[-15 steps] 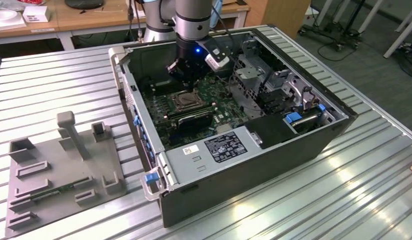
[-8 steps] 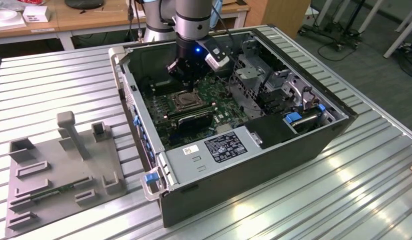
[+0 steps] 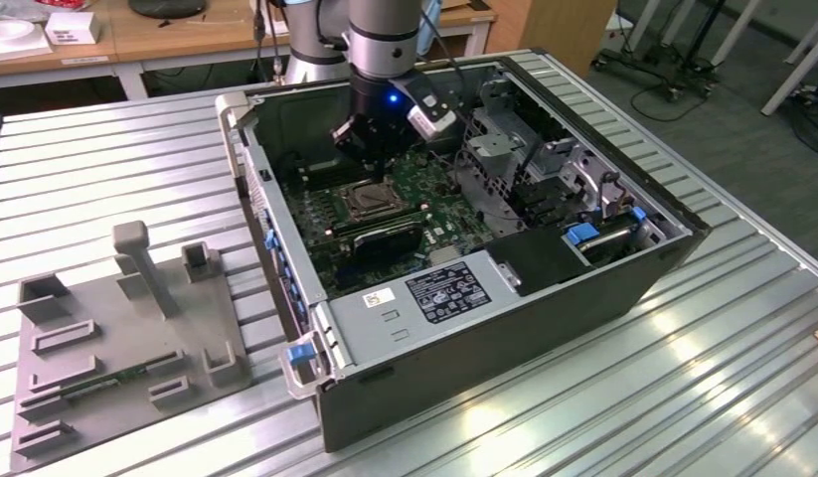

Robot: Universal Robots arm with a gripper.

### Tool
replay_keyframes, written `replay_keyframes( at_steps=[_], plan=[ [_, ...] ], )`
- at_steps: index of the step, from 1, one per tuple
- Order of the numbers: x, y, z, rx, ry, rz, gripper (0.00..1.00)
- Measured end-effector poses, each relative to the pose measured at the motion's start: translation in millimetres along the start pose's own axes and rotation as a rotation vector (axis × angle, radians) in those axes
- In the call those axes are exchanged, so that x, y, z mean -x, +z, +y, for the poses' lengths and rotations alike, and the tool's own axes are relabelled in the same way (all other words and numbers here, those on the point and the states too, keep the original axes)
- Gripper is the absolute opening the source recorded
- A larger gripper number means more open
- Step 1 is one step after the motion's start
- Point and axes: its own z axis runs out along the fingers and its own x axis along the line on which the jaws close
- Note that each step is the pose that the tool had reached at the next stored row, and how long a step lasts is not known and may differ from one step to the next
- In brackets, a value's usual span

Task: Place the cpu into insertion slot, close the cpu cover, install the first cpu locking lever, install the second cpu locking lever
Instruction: 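Install the second cpu locking lever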

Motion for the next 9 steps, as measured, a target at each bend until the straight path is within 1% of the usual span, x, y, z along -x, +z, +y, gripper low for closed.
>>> replay_keyframes(
  at_steps=[5,9],
  plan=[
    [0.1,-0.1,-3.7,0.0,0.0,0.0,0.1],
    [0.3,-0.3,-8.1,0.0,0.0,0.0,0.1]
  ],
)
